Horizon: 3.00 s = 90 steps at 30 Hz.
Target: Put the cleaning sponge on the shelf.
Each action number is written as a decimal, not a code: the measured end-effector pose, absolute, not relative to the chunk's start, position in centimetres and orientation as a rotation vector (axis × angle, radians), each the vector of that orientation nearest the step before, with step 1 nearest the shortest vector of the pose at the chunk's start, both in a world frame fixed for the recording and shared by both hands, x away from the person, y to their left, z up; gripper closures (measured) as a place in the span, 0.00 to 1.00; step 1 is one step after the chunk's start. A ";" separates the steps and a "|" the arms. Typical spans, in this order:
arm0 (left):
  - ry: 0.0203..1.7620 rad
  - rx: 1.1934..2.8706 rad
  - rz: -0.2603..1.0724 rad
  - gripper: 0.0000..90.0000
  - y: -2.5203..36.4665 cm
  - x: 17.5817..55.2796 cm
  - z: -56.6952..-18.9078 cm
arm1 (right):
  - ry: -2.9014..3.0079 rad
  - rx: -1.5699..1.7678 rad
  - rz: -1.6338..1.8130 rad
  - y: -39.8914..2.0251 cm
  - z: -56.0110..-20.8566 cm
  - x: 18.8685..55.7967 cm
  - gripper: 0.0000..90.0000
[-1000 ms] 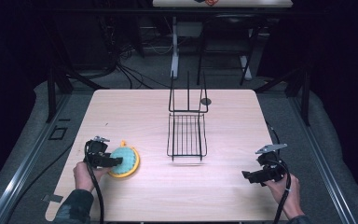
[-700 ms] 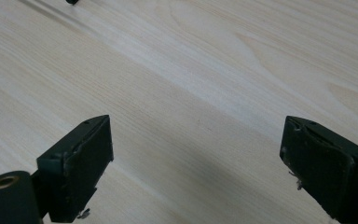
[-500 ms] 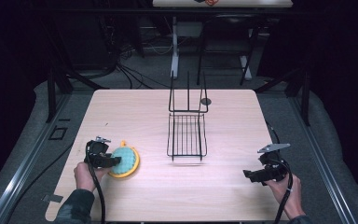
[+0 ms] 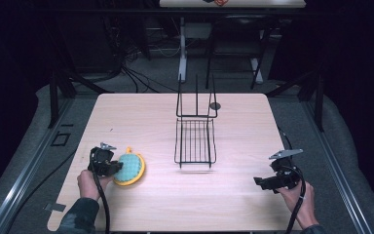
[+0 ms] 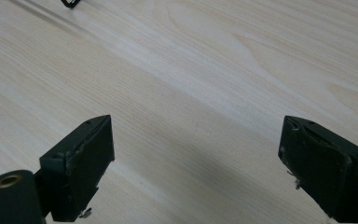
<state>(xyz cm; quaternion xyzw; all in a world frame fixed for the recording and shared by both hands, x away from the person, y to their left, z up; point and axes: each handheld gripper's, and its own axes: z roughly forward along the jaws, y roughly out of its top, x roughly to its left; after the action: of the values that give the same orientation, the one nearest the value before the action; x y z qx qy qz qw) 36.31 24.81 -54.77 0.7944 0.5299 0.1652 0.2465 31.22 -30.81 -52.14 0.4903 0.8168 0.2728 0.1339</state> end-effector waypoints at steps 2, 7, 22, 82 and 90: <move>1.437 2.178 0.472 0.91 24.6 36.2 -54.8 | 2.368 1.421 0.787 -30.8 -52.2 31.2 0.11; 1.400 2.207 0.527 0.94 24.3 36.1 -54.7 | 2.362 1.434 0.802 -31.1 -52.0 31.2 0.11; 1.331 2.179 0.548 0.97 24.8 35.3 -52.6 | 2.362 1.450 0.821 -31.1 -51.9 31.3 0.10; 1.086 2.041 0.525 0.97 20.5 34.2 -43.4 | 2.326 1.422 0.823 -30.5 -51.6 32.1 0.06; 1.047 2.059 0.545 0.98 19.1 34.4 -42.3 | 2.331 1.412 0.819 -30.4 -51.9 31.8 0.06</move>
<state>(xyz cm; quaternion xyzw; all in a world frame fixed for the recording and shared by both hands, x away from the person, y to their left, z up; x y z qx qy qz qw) 34.40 19.10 -42.25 0.8043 0.4090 0.2131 0.3746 31.79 -30.38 -51.88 0.4907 0.8102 0.2848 0.1474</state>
